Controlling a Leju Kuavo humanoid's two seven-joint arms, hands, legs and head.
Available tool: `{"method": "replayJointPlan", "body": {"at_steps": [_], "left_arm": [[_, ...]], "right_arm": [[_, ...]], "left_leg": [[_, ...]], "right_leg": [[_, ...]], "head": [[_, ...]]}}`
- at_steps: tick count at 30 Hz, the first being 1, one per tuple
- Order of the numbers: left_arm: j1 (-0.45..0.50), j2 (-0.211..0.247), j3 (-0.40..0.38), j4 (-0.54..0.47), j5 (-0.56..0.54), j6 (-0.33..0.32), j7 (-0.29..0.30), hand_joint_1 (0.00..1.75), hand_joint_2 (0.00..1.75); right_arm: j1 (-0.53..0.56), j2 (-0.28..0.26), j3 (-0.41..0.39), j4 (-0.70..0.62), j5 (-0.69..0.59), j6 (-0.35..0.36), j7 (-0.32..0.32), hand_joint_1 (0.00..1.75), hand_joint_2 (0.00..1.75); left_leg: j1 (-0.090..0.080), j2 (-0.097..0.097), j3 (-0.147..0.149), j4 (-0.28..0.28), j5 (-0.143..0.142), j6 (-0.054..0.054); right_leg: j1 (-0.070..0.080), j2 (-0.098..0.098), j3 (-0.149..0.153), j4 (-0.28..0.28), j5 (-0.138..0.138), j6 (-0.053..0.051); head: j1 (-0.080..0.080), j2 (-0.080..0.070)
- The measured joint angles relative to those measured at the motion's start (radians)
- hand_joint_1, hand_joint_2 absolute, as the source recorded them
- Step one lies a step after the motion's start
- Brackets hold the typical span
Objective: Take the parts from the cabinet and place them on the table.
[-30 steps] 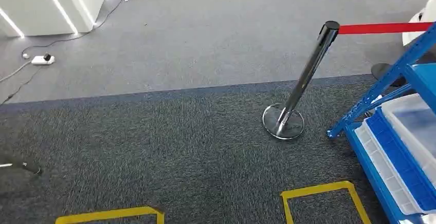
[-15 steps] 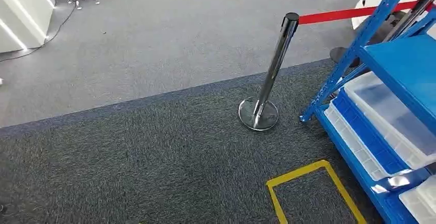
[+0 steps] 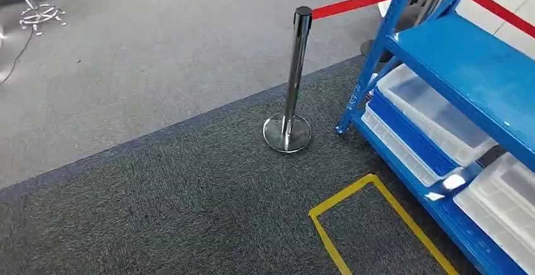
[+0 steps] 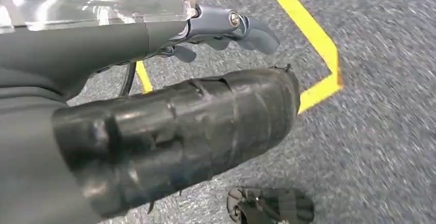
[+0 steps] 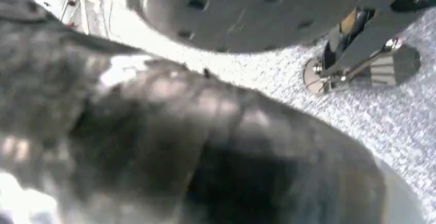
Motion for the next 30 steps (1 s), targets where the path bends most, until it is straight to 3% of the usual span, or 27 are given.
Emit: {"method": "replayJointPlan", "body": {"at_steps": [1, 3, 4, 5, 7, 8, 9, 10, 13, 14, 15, 16, 18, 19, 20, 21, 22, 23, 24, 25, 28, 29, 30], "left_arm": [[0.003, 0.000, 0.000, 0.000, 0.000, -0.001, 0.000, 0.00, 0.00], [0.007, 0.000, 0.002, 0.000, 0.002, -0.005, -0.001, 0.00, 0.00], [0.009, 0.000, 0.002, 0.000, 0.002, -0.009, -0.002, 0.00, 0.00], [0.012, 0.000, 0.002, 0.000, 0.002, -0.011, -0.003, 0.00, 0.00], [0.012, 0.000, 0.002, 0.000, 0.005, -0.016, -0.009, 0.00, 0.00], [0.012, 0.000, 0.002, 0.000, 0.005, -0.019, -0.012, 0.00, 0.00], [0.016, 0.000, 0.003, 0.000, 0.005, -0.019, -0.013, 0.00, 0.00], [0.015, 0.000, 0.005, 0.000, 0.005, -0.022, -0.014, 0.00, 0.00], [0.011, 0.001, 0.005, 0.000, 0.005, -0.029, -0.016, 0.00, 0.00], [0.011, 0.001, 0.005, 0.000, 0.005, -0.031, -0.016, 0.00, 0.00], [0.010, 0.002, 0.005, 0.000, 0.005, -0.034, -0.016, 0.00, 0.00], [0.010, 0.002, 0.005, 0.000, 0.005, -0.034, -0.016, 0.00, 0.00], [0.014, 0.002, 0.005, 0.000, 0.005, -0.035, -0.015, 0.00, 0.00], [0.016, 0.002, 0.005, 0.000, 0.005, -0.037, -0.015, 0.00, 0.00], [0.016, 0.002, 0.005, 0.000, 0.005, -0.040, -0.015, 0.00, 0.00], [0.015, 0.002, 0.005, 0.000, 0.005, -0.040, -0.015, 0.00, 0.00], [0.013, 0.002, 0.005, 0.000, 0.005, -0.042, -0.015, 0.00, 0.00], [0.012, 0.002, 0.005, 0.000, 0.005, -0.043, -0.016, 0.00, 0.00], [0.012, 0.002, 0.005, 0.000, 0.005, -0.043, -0.016, 0.00, 0.00], [0.013, 0.002, 0.005, 0.000, 0.005, -0.044, -0.016, 0.00, 0.00], [0.006, 0.002, 0.005, 0.000, 0.005, -0.047, -0.016, 0.00, 0.00], [0.004, 0.002, 0.005, 0.000, 0.005, -0.049, -0.017, 0.00, 0.00], [0.004, 0.002, 0.005, 0.000, 0.005, -0.051, -0.019, 0.00, 0.00]], "right_arm": [[-0.001, 0.000, 0.000, 0.000, 0.000, 0.000, 0.001, 0.00, 0.00], [-0.002, 0.000, 0.000, 0.000, 0.002, 0.000, 0.001, 0.00, 0.00], [-0.002, 0.000, 0.000, 0.000, 0.002, 0.000, 0.001, 0.00, 0.00], [0.000, 0.000, 0.000, 0.000, 0.002, 0.000, 0.001, 0.00, 0.00], [0.000, 0.000, 0.000, 0.000, 0.003, 0.000, 0.001, 0.00, 0.00], [0.000, 0.000, 0.000, 0.000, 0.003, 0.000, 0.001, 0.00, 0.00], [0.000, 0.000, 0.000, 0.000, 0.003, 0.000, 0.001, 0.00, 0.00], [-0.004, 0.000, 0.000, 0.000, 0.003, 0.000, 0.001, 0.00, 0.00], [0.003, 0.000, 0.000, 0.000, 0.003, 0.000, 0.001, 0.00, 0.00], [0.004, -0.002, 0.000, 0.000, 0.003, 0.000, 0.001, 0.00, 0.00], [0.004, -0.002, 0.000, 0.000, 0.003, -0.001, 0.001, 0.00, 0.00], [0.003, -0.002, 0.000, 0.000, 0.003, 0.000, 0.001, 0.00, 0.00], [0.000, -0.002, 0.000, 0.000, 0.003, 0.000, 0.001, 0.00, 0.00], [0.000, -0.002, 0.000, 0.000, 0.003, 0.000, 0.001, 0.00, 0.00], [0.001, -0.002, 0.000, 0.000, 0.003, 0.000, 0.001, 0.00, 0.00], [0.002, -0.002, 0.000, 0.000, 0.003, 0.000, 0.001, 0.00, 0.00], [0.003, -0.002, 0.000, 0.000, 0.003, 0.000, 0.001, 0.00, 0.00], [0.004, -0.003, 0.000, 0.000, 0.003, 0.000, 0.001, 0.00, 0.00], [0.003, -0.003, 0.000, 0.000, 0.003, 0.000, 0.001, 0.00, 0.00], [0.000, -0.004, 0.000, 0.000, 0.004, 0.000, 0.001, 0.00, 0.00], [0.002, -0.004, 0.000, 0.000, 0.005, 0.000, 0.001, 0.00, 0.00], [0.002, -0.004, 0.000, 0.000, 0.005, 0.001, 0.001, 0.00, 0.00], [0.002, -0.003, 0.000, 0.000, 0.006, 0.001, 0.001, 0.00, 0.00]], "left_leg": [[0.003, -0.032, -0.025, 0.059, -0.038, -0.001], [0.007, -0.058, -0.103, 0.222, -0.110, -0.006], [0.007, -0.060, -0.132, 0.276, -0.120, -0.008], [0.007, -0.060, -0.138, 0.279, -0.102, -0.009], [0.010, -0.064, -0.093, 0.159, -0.012, -0.009], [0.013, -0.084, -0.054, 0.065, 0.041, -0.009], [0.019, -0.143, -0.032, 0.007, 0.047, -0.008], [0.019, -0.168, -0.032, -0.009, 0.041, -0.008], [0.012, -0.134, -0.032, -0.002, 0.045, 0.004], [0.022, -0.117, -0.030, -0.016, 0.054, 0.016], [0.019, -0.104, -0.027, -0.021, 0.057, 0.022], [0.018, -0.091, -0.027, -0.023, 0.057, 0.031], [0.014, -0.060, -0.029, -0.022, 0.056, 0.033], [0.013, -0.043, -0.030, -0.022, 0.055, 0.034], [0.013, -0.029, -0.030, -0.021, 0.054, 0.033], [0.013, -0.018, -0.029, -0.020, 0.052, 0.032], [0.013, -0.008, -0.027, -0.020, 0.050, 0.031], [0.013, 0.002, -0.022, -0.020, 0.048, 0.029], [0.012, 0.011, -0.017, -0.020, 0.045, 0.025], [0.005, 0.019, -0.015, -0.018, 0.040, 0.018], [0.007, 0.045, -0.006, -0.024, 0.039, 0.003], [0.002, 0.056, 0.001, -0.025, 0.037, -0.005], [0.010, 0.019, -0.002, -0.011, 0.024, -0.012]], "right_leg": [[-0.001, 0.009, -0.002, 0.001, 0.002, -0.005], [0.000, 0.034, -0.004, 0.001, 0.002, -0.006], [0.000, 0.049, -0.004, 0.003, 0.002, -0.006], [-0.001, 0.064, -0.003, 0.004, 0.002, -0.006], [-0.003, 0.094, -0.001, 0.011, -0.001, -0.002], [-0.005, 0.109, -0.002, 0.017, -0.004, 0.002], [-0.008, 0.118, -0.009, 0.023, -0.008, 0.008], [-0.002, 0.130, -0.017, 0.036, -0.010, 0.015], [-0.009, 0.162, -0.029, 0.026, 0.002, 0.035], [-0.009, 0.168, -0.031, 0.030, -0.001, 0.041], [-0.007, 0.110, -0.039, 0.050, -0.017, 0.044], [-0.006, 0.067, -0.061, 0.097, -0.050, 0.047], [-0.008, 0.040, -0.138, 0.254, -0.126, 0.055], [-0.010, 0.037, -0.168, 0.314, -0.144, 0.058], [-0.012, 0.036, -0.174, 0.329, -0.136, 0.060], [-0.013, 0.033, -0.157, 0.297, -0.109, 0.060], [-0.013, 0.028, -0.119, 0.229, -0.069, 0.058], [-0.012, 0.011, -0.063, 0.126, -0.023, 0.054], [-0.007, -0.036, -0.014, 0.041, 0.000, 0.044], [0.006, -0.062, -0.010, 0.026, -0.014, 0.033], [0.008, -0.028, -0.018, 0.025, -0.010, 0.022], [0.003, -0.016, -0.015, 0.014, -0.005, 0.014], [-0.005, -0.006, -0.007, 0.007, 0.002, 0.008]], "head": [[-0.002, 0.000], [-0.002, 0.000], [-0.002, 0.000], [-0.002, 0.000], [-0.002, 0.000], [-0.002, 0.000], [-0.001, 0.000], [-0.001, 0.000], [-0.001, 0.000], [-0.001, 0.000], [0.000, 0.000], [0.003, 0.000], [0.003, 0.000], [0.004, 0.000], [0.003, 0.000], [0.004, 0.000], [0.003, 0.000], [0.004, 0.000], [0.003, 0.000], [0.003, 0.000], [0.003, 0.000], [0.002, 0.000], [0.003, 0.000]]}}
